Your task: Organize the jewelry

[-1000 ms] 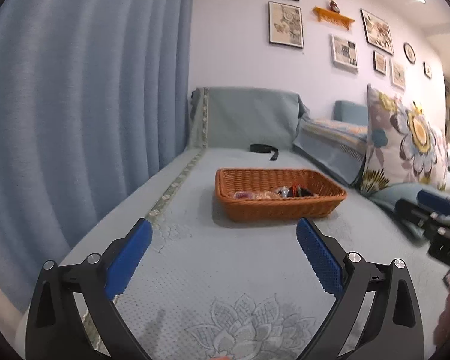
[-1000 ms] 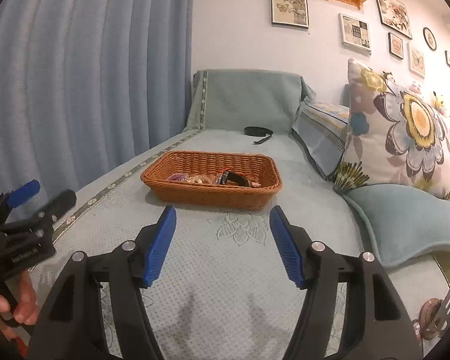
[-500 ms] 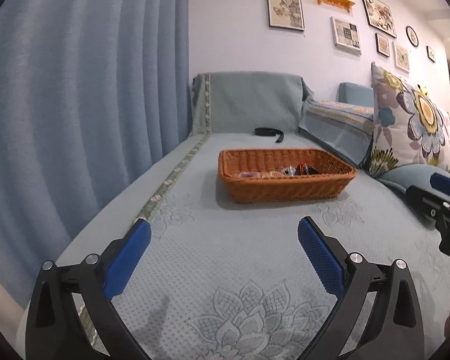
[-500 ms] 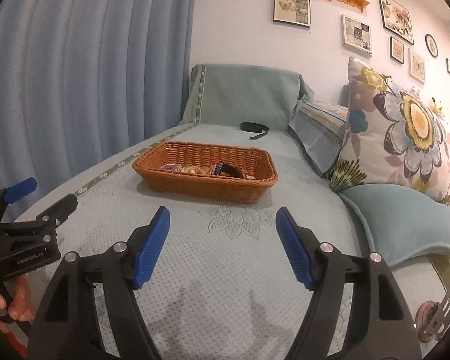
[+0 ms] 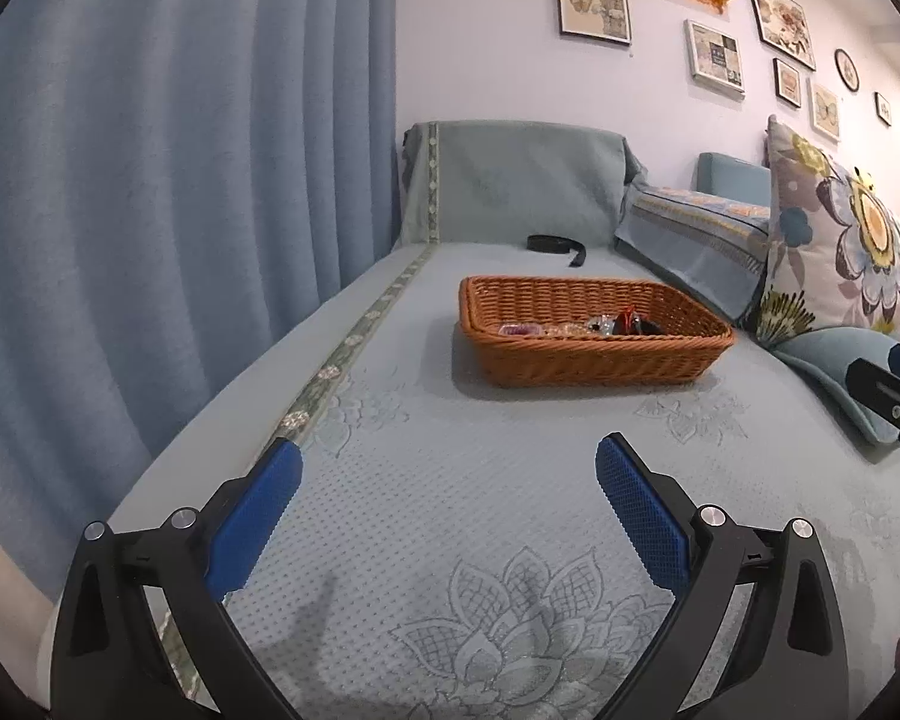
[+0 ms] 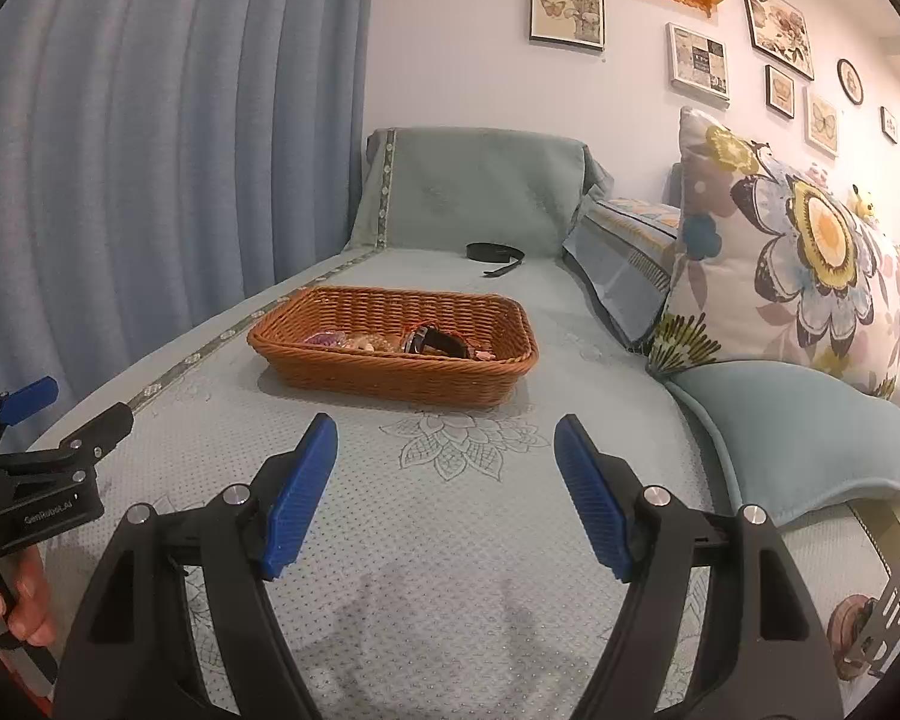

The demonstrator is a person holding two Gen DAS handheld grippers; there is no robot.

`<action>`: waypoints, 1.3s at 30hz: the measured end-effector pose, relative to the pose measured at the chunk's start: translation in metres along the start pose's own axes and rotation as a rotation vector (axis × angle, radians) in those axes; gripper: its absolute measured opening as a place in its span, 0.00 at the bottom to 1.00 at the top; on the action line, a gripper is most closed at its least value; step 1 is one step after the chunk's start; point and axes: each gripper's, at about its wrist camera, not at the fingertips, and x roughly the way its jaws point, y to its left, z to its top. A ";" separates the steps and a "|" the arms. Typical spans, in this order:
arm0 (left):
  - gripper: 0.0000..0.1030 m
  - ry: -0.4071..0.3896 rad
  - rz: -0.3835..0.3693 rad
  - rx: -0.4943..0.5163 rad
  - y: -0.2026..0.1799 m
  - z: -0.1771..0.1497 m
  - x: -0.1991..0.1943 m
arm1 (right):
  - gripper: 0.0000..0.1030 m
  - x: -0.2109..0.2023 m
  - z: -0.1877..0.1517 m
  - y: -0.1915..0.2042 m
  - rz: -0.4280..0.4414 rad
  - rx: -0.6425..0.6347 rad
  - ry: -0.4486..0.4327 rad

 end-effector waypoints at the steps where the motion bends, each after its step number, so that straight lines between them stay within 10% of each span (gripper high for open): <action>1: 0.93 -0.001 -0.002 -0.002 0.001 0.000 0.000 | 0.69 0.001 0.000 0.000 0.004 -0.001 0.003; 39: 0.93 -0.012 0.011 0.035 -0.008 0.002 -0.004 | 0.71 0.007 -0.004 0.001 0.026 -0.020 0.029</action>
